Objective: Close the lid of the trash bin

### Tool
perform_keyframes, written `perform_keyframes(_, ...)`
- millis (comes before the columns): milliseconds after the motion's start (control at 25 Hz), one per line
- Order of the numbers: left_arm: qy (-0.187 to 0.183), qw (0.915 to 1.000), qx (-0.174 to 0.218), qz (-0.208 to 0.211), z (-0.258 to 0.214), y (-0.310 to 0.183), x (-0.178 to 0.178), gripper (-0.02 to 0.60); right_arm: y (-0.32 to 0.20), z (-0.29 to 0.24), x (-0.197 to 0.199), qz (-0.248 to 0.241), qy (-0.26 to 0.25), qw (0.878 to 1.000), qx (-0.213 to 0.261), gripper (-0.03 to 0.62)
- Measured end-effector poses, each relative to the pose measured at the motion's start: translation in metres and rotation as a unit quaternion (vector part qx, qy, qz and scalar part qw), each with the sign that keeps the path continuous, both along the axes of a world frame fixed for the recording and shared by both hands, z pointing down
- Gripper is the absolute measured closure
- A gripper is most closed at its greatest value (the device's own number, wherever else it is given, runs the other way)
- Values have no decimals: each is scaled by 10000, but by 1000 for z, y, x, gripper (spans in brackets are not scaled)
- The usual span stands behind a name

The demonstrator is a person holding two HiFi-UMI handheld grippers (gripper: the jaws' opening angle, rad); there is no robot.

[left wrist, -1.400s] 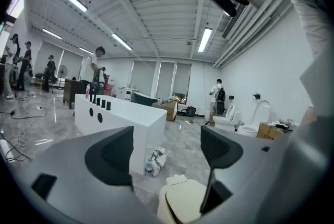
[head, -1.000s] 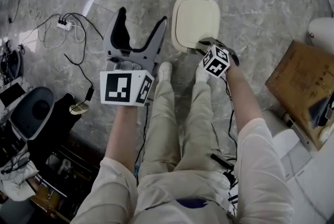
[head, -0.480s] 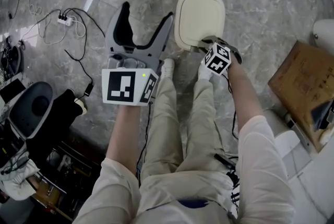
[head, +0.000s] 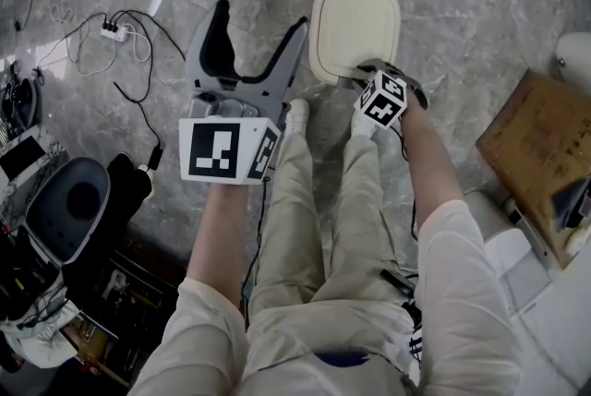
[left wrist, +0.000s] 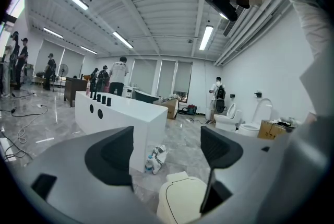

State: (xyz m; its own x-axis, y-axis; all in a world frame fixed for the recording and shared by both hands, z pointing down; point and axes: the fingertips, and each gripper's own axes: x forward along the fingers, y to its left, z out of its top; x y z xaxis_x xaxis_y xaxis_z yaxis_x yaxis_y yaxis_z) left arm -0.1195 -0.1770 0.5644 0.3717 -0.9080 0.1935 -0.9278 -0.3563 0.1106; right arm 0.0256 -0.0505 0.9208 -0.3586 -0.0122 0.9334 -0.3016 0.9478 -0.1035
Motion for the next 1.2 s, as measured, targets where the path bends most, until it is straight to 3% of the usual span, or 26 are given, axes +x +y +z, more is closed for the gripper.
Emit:
perform_keyframes(200,9,10000,-14,11,2,-4,0,201,-4,1,-1,88,-75,9999,-12,479)
perform_keyframes(320,18,10000,8,13,-3,-4,1,201,-4,-3,-3,230,-69,9996,-150,447)
perform_keyframes(440,-23,10000,48,-45,-21,-6,2,201,-17,-34,-7,799,-373,9960,-107,430)
perform_keyframes(560,-58,9997,168,-171,-66,-5,4,201,-42,-106,-2,1784,-1012,9786,176,430)
perform_keyframes(680,46,9992,347,-198,-126,0,11,202,-69,-205,18,2804,-1605,9441,659,430)
perform_keyframes(840,135,9960,879,-27,-222,-6,24,202,-126,-383,45,3838,-2591,8679,1796,440)
perform_keyframes(1000,295,9940,1057,-10,-304,33,26,201,-91,-541,55,4131,-3075,8106,2789,441)
perform_keyframes(1120,405,9918,1209,-85,-341,56,20,201,-64,-620,57,4280,-3508,7618,3367,441)
perform_keyframes(1200,430,9905,1304,-81,-356,68,20,202,-50,-656,57,4238,-3750,7380,3677,446)
